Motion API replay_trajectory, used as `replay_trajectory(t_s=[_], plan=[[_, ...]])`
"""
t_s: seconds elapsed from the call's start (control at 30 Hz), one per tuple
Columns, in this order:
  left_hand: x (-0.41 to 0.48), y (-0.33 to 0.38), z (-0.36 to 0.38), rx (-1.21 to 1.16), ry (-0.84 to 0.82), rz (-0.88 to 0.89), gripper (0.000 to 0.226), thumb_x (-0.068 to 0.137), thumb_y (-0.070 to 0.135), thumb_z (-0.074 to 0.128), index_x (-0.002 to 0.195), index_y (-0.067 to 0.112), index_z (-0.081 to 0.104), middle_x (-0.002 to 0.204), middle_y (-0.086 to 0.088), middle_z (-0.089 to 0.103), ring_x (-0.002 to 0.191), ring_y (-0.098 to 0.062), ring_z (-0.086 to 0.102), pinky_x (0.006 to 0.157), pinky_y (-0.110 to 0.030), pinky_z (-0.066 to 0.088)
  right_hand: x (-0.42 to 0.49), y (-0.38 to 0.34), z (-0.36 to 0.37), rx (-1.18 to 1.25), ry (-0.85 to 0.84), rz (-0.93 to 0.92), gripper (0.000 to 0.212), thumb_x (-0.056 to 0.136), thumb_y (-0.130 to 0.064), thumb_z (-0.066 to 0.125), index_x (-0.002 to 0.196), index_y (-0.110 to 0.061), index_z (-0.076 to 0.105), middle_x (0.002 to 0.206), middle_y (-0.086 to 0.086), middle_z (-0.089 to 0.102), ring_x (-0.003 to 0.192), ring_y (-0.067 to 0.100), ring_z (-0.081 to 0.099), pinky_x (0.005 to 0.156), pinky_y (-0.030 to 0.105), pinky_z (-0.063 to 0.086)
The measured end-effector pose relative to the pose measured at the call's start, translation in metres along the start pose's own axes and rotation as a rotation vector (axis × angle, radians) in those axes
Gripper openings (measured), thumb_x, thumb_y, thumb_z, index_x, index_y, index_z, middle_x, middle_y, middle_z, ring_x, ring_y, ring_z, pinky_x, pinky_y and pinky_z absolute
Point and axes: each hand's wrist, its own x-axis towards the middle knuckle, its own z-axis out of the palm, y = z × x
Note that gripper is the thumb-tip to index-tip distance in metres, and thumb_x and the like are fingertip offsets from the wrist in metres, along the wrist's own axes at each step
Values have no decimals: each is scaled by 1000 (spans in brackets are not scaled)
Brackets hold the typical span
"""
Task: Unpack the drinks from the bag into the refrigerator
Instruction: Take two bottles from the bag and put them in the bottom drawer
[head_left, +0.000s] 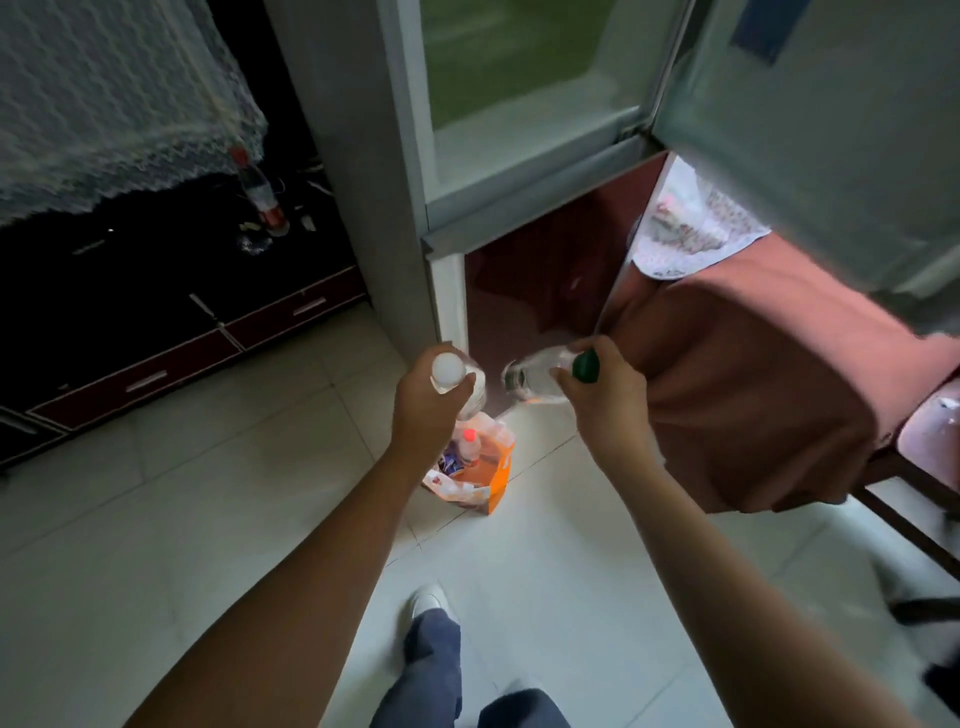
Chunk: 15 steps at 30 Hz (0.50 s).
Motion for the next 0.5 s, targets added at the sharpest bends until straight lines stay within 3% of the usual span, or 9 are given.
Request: replay_trajectory(t_s=[0.1,0.17,0.27,0.33,0.43,0.5], plan=[[-13,46,-5,-66,8,70,25,71,9,69,89,23,58,88,8,63,90,-23,60,85,-36,49,-14,-29,-41,43,73,-63,23,80,-13,65,102,-12,57,97,12,66,89,27,59,73,30,43],[-18,71,-6,-88,0,127,26,67,16,67,82,35,58,82,19,65,87,-16,59,85,-40,48,-21,-41,-61,60,109,-95,23,79,-15,66,100,-13,58,96,12,66,87,25,59,76,33,45],[-24,103,-4,-103,13,191,28,69,14,64,79,40,56,81,29,64,80,4,57,82,-32,47,-26,-53,-83,97,138,-144,22,78,-15,67,99,-15,59,89,10,64,85,26,60,78,37,51],[-27,121,-2,-69,29,239,27,70,15,62,81,37,53,81,25,64,79,9,55,79,-25,46,-28,-56,-96,106,173,-175,21,78,-16,68,97,-15,59,87,9,64,84,27,59,75,32,47],[-28,135,-1,-84,49,283,20,70,19,61,89,24,57,88,8,61,85,-9,58,82,-35,47,-31,-56,-112,125,225,-208,20,77,-14,68,96,-15,59,84,4,60,77,19,53,62,18,31],[-29,140,0,-80,67,291,22,71,21,61,93,19,56,91,3,61,88,-16,58,82,-37,48,-30,-55,-119,149,254,-214,20,77,-14,68,95,-16,59,84,1,59,77,16,53,63,17,32]])
